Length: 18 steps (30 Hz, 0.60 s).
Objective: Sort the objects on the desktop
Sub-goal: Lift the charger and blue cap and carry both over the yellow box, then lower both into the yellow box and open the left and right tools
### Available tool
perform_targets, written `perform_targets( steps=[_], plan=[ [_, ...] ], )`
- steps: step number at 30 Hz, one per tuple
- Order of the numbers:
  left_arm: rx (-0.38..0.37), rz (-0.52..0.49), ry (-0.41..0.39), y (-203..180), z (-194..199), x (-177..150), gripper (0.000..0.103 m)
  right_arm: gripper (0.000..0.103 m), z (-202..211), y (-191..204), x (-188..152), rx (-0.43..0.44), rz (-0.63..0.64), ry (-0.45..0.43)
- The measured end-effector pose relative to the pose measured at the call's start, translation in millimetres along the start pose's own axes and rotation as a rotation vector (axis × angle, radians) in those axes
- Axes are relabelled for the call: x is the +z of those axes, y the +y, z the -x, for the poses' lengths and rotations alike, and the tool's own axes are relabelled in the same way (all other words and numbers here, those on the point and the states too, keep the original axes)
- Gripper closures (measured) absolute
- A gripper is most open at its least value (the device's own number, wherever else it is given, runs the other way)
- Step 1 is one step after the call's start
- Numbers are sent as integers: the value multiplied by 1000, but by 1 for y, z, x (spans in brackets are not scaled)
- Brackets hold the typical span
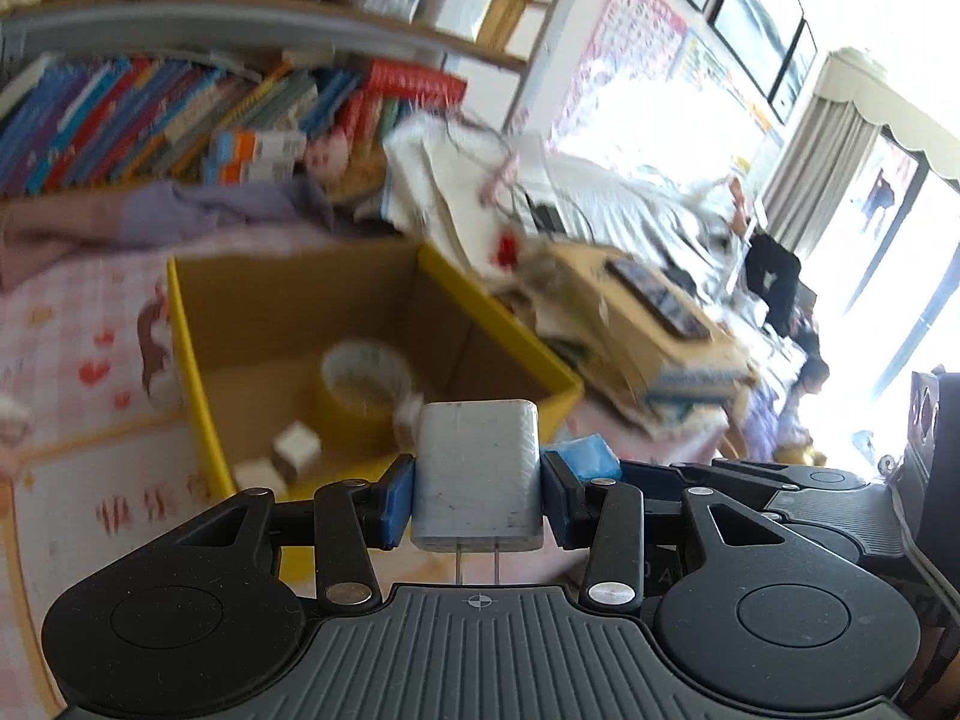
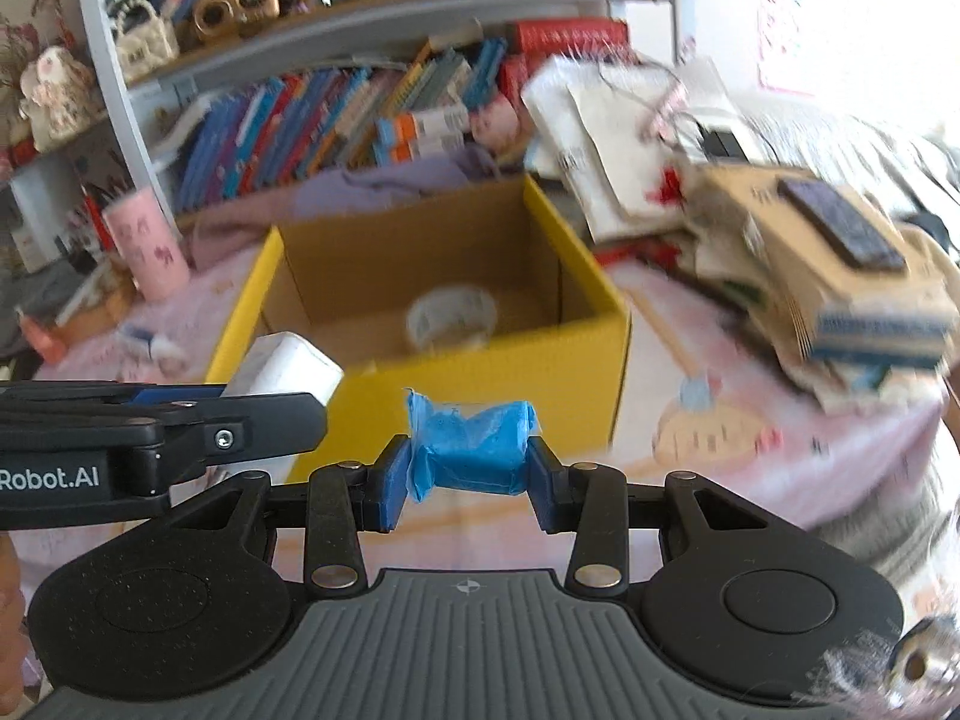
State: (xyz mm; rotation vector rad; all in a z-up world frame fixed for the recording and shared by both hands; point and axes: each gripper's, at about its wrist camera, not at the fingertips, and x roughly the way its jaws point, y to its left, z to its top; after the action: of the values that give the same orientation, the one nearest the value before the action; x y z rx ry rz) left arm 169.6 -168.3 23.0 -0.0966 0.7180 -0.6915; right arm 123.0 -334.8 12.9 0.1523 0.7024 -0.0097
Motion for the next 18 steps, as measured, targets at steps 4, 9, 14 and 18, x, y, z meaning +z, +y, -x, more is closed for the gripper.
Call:
perform_targets(
  steps=[4,9,14,18],
  plan=[
    [59,8,-42,-9,-9,16,61,66,-10,-11,26,49,43,-34],
    [130,26,-48,-9,-23,27,60,66,-31,-22,48,107,94,-38],
    [209,52,-31,4,-46,36,61,66,-60,-29,62,149,128,-11],
    [283,51,-2,19,-68,42,60,66,-88,-27,71,166,197,18]
  ],
)
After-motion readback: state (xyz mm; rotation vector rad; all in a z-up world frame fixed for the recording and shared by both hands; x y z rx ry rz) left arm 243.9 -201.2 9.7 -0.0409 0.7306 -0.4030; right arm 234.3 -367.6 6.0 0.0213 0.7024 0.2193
